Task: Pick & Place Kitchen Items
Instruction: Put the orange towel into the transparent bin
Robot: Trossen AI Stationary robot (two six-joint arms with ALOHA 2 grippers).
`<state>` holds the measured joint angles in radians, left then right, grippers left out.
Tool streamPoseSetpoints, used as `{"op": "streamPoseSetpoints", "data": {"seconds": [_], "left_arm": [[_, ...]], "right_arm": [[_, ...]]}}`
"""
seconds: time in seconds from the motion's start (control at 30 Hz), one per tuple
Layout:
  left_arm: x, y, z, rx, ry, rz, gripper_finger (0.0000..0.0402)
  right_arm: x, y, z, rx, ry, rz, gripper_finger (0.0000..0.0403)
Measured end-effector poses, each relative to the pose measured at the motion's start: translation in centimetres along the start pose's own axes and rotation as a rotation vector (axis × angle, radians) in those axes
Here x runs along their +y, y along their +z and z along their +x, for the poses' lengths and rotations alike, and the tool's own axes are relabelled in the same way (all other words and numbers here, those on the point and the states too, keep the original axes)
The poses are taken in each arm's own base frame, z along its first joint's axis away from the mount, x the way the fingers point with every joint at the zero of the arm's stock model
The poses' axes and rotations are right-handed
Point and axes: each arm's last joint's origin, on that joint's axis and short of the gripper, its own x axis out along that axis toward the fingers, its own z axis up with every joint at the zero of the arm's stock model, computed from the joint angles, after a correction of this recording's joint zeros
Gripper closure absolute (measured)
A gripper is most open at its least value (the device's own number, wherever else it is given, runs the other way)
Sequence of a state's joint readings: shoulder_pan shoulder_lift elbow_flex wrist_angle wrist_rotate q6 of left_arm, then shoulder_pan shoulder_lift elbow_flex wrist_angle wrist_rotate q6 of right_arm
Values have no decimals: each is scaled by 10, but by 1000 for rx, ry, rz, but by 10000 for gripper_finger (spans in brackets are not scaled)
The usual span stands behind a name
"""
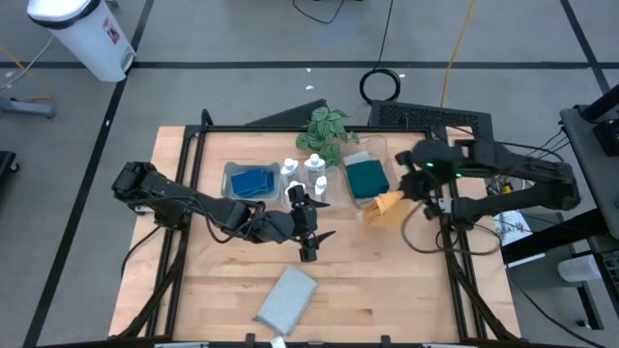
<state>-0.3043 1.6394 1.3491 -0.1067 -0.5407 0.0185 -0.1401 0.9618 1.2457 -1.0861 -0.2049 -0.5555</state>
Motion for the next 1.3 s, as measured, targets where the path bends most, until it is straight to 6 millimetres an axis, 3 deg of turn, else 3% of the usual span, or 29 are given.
{"op": "streamPoseSetpoints", "data": {"seconds": [0.3, 0.47, 0.63, 1.03, 1.3], "left_arm": [[3, 0, 2, -2, 8, 0, 78], [3, 0, 2, -2, 8, 2, 78], [3, 0, 2, -1, 8, 1, 78], [3, -2, 2, 23, 6, 82, 78], [3, -4, 2, 34, 6, 81, 78]], "right_arm": [[-56, -13, 62, 387, -108, -102, 402], [-87, -21, 80, 416, -162, -131, 402], [-111, -40, 97, 388, -76, -59, 402], [-146, -76, 143, 398, 28, 62, 399], [-157, -84, 149, 478, -85, 138, 391]]}}
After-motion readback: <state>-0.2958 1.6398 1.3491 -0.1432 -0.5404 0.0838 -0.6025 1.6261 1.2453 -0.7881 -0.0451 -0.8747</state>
